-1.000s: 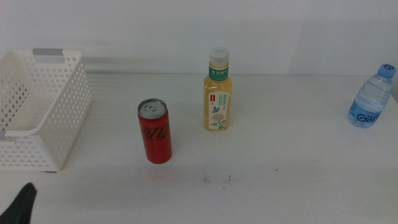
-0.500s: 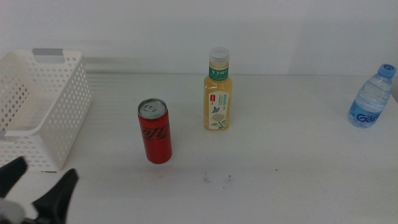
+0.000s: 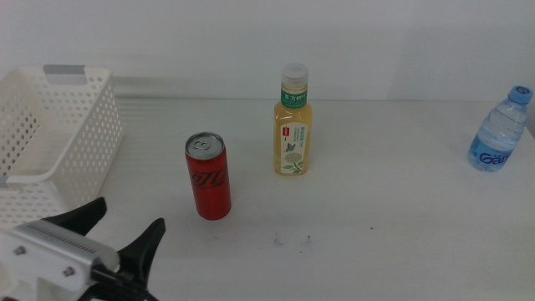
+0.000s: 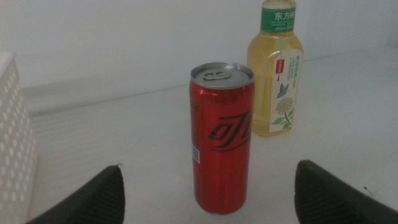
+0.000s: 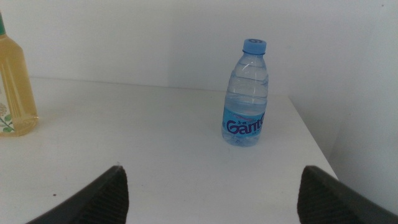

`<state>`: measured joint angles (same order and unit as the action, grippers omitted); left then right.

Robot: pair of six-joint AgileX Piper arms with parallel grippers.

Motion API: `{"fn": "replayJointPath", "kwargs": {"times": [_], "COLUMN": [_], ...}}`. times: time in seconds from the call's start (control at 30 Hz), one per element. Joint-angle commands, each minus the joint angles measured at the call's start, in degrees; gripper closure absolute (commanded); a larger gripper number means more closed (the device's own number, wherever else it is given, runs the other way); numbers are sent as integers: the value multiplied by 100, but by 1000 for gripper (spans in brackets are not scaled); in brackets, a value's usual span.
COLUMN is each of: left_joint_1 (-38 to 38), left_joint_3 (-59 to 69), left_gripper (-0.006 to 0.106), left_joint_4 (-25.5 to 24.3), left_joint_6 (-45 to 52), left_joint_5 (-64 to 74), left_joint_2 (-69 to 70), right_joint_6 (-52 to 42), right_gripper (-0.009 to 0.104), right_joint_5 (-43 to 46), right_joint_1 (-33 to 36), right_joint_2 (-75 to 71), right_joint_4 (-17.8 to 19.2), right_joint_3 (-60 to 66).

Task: Use arms to grab the bottles and put them into the dustbin to the left of the table.

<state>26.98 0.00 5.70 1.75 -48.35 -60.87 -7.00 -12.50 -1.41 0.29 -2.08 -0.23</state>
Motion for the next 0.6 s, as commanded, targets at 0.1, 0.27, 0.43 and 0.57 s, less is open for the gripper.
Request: {"fn": "replayJointPath", "kwargs": {"times": [0.1, 0.27, 0.43, 0.57], "left_joint_1": [48, 48, 48, 48], "left_joint_3": [0, 0, 0, 0], "left_gripper": [7, 7, 7, 7], "left_joint_4": [-227, -388, -530, -627], "left_joint_6": [-175, -334, -349, -614], "left_joint_5": [-1115, -1554, -2161, -2161], "left_joint_2": [-890, -1539, -2363, -2921], "right_joint_6": [-34, -34, -34, -34], "right_gripper": [2, 2, 2, 2], "right_joint_5": [53, 53, 53, 53], "right_joint_1": [-35, -35, -35, -35], "right_joint_2": [-29, -29, -29, -29], "right_joint_4": [39, 39, 39, 39], "right_joint_3": [23, 23, 23, 23]}}
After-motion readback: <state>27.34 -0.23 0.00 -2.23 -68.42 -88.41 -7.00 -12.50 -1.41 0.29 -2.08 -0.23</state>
